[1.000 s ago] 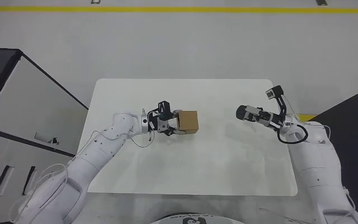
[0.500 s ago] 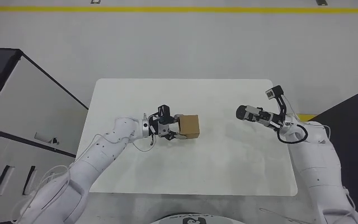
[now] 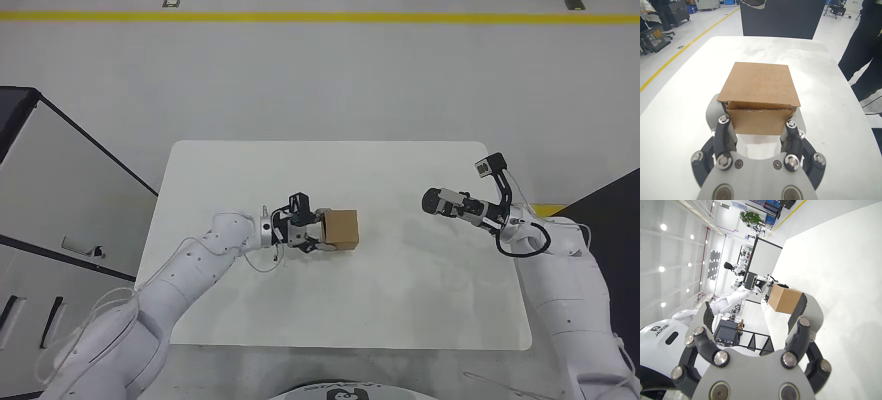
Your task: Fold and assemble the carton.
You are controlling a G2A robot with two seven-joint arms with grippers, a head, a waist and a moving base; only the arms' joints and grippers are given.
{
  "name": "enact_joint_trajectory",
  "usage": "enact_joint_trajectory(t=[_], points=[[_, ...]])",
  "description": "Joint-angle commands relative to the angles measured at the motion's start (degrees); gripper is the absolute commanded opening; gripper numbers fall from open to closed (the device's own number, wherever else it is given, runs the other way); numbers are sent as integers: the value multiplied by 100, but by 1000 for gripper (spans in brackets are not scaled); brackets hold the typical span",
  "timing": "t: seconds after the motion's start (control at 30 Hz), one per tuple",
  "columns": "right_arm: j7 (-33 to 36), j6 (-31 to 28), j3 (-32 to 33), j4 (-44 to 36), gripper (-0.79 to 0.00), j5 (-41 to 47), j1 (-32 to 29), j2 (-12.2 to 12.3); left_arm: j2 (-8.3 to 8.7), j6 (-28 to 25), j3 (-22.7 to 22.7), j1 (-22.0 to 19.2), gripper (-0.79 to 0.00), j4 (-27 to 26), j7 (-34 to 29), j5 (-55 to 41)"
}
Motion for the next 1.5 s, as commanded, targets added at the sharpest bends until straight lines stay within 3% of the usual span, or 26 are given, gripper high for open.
enact_joint_trajectory(t=[0.0,0.37,0.83,1.03,1.3,1.33,1.37,1.4,1.47], points=[[0,0,0,0,0,0,0,0,-61,6,75,-36,-785,115,32,1],[0,0,0,0,0,0,0,0,-380,45,382,-265,-785,747,226,14],[0,0,0,0,0,0,0,0,-666,-9,612,-440,-785,1379,572,56],[0,0,0,0,0,0,0,0,-751,-30,669,-494,-554,1571,696,75],[0,0,0,0,0,0,0,0,-842,-82,727,-536,-403,1789,820,85],[0,0,0,0,0,0,0,0,-852,-84,733,-543,-302,1811,833,90],[0,0,0,0,0,0,0,0,-862,-91,739,-547,-120,1832,848,91],[0,0,0,0,0,0,0,0,-870,-97,744,-552,-15,1852,865,94],[0,0,0,0,0,0,0,0,-882,-102,760,-564,0,1893,903,121]])
